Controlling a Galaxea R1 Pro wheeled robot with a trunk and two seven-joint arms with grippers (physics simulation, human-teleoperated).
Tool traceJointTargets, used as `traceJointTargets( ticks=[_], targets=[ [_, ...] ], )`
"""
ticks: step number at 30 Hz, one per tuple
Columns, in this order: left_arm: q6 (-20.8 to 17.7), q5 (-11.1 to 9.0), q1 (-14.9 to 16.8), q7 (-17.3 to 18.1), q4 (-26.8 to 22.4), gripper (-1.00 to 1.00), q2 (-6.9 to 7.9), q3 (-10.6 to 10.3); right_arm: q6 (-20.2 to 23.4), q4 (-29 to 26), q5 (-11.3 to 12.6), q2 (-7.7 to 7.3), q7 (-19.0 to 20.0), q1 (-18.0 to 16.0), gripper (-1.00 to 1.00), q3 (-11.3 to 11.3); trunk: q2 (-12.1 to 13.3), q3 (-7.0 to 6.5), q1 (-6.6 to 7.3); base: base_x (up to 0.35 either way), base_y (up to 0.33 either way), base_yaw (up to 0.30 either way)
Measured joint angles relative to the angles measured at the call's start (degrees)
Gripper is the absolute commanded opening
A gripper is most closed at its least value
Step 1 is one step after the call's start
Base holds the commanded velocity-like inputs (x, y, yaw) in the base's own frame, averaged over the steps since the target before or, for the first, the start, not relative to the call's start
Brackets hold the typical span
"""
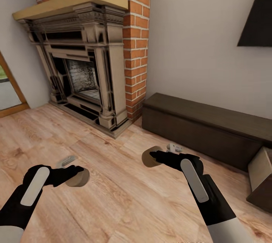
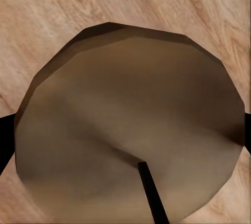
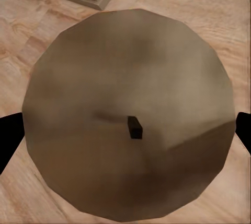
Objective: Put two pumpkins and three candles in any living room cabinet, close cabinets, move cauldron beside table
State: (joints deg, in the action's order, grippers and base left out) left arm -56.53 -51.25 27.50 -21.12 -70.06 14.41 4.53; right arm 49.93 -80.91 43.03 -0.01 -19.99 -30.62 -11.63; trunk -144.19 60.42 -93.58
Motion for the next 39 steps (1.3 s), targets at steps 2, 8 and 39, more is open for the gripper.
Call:
traceJointTargets(
  ticks=[2,8,39],
  targets=[
    [0.0,-0.1,0.0,0.0,0.0,-1.00,-0.01,0.0,0.0,0.0,0.0,0.01,0.0,0.0,-1.00,0.0,0.0,-0.12,0.00,0.000,0.000,-0.239],
    [0.0,-0.1,0.0,0.0,0.0,-1.00,0.03,0.0,0.0,0.0,0.0,-0.02,0.0,0.0,-1.00,0.0,0.0,-0.47,0.00,0.000,0.000,-0.240],
    [0.0,-0.1,0.0,0.0,0.0,-1.00,-0.01,0.0,0.0,0.2,0.0,-0.01,0.0,0.0,-1.00,0.1,0.0,-2.28,0.00,0.000,0.000,-0.240]
  ],
)
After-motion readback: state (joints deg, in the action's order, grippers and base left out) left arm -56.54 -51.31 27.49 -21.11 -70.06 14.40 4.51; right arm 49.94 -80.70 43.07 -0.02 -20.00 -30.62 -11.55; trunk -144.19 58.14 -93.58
